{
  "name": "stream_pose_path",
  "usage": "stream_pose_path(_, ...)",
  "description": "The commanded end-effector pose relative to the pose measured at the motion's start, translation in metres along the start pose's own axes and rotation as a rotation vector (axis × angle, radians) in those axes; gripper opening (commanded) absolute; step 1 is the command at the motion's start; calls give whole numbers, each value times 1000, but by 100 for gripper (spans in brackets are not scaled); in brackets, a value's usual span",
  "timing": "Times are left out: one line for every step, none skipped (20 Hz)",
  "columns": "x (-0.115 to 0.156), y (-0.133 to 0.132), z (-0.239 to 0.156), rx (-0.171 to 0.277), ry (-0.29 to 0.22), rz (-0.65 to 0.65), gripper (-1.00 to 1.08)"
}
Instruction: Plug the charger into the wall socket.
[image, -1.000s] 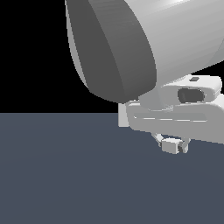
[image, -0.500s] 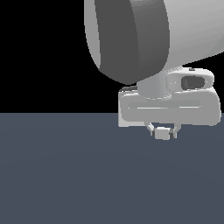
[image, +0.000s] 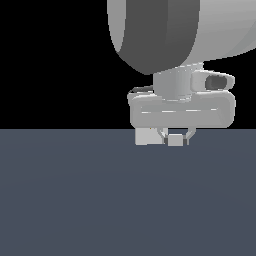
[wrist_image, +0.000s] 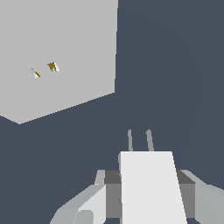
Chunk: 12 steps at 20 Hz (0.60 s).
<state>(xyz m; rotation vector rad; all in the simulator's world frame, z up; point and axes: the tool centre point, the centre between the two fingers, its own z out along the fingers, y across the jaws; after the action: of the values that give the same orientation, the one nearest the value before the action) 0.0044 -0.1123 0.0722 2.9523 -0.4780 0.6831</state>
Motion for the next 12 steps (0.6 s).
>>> stream_pose_path(4, -6, -4, 26, 1, -56, -100)
stream_pose_path(6, -8, -5, 36, 1, -76, -100)
stream_pose_path(7, -10, -7, 45, 1, -95, -100)
stream_pose_path(8, -11, -8, 54, 1, -114, -100)
stream_pose_path(9, -13, -9, 63, 1, -133, -100)
stream_pose_path(10, -15, -11, 72, 0, -151, -100)
stream_pose_path(11, -17, -12, 81, 0, -169, -100)
stream_pose_path(12, -19, -13, 90, 0, -187, -100)
stream_pose_path(12, -21, -14, 98, -1, -203, -100)
stream_pose_path(13, -23, -16, 105, -1, -219, -100)
stream_pose_path(14, -24, -17, 113, -2, -234, -100)
stream_pose_path(14, -26, -18, 120, -2, -247, -100)
